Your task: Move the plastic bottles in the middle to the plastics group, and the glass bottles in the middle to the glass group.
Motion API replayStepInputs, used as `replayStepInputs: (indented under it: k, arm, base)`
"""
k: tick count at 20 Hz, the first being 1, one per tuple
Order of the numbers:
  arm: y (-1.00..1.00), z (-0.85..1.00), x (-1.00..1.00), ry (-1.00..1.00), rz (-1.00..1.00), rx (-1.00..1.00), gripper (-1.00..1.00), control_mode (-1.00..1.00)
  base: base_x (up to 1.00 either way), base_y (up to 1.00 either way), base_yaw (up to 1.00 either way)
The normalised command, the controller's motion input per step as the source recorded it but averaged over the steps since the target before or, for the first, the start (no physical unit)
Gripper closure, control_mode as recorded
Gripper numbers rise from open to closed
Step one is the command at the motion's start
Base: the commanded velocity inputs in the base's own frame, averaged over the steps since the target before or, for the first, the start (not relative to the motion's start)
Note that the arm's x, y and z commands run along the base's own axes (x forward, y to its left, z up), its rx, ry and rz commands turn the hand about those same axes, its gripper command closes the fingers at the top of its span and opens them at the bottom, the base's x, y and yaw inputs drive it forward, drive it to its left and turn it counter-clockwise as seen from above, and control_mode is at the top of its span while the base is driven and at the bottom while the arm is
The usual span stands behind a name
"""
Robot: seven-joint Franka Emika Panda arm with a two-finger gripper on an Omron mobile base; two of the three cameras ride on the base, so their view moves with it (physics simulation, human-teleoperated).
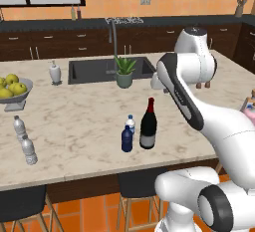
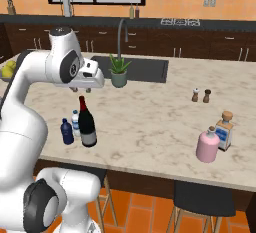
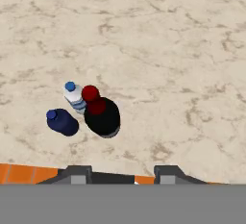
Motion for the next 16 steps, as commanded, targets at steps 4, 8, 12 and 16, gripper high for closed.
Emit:
replayStepInputs:
  k: [4, 8, 12, 16]
  arm:
    - [0.01, -0.08, -0.09, 0.00, 0.00, 0.01, -1.00, -1.00]
    - [0.34, -0.17, 0.03, -0.01, 0.00, 0.08, -1.00, -1.00]
    - [0.46, -0.19, 0.10, 0.00, 0.00, 0.13, -1.00, -1.00]
    - [0.40, -0.28, 0.27, 0.03, 0.00, 0.08, -1.00, -1.00]
  base:
    - [0.00, 0.00, 0.00]
    - [0.00, 0.00, 0.00]
    - [0.00, 0.00, 0.00]
    - [0.00, 0.00, 0.00]
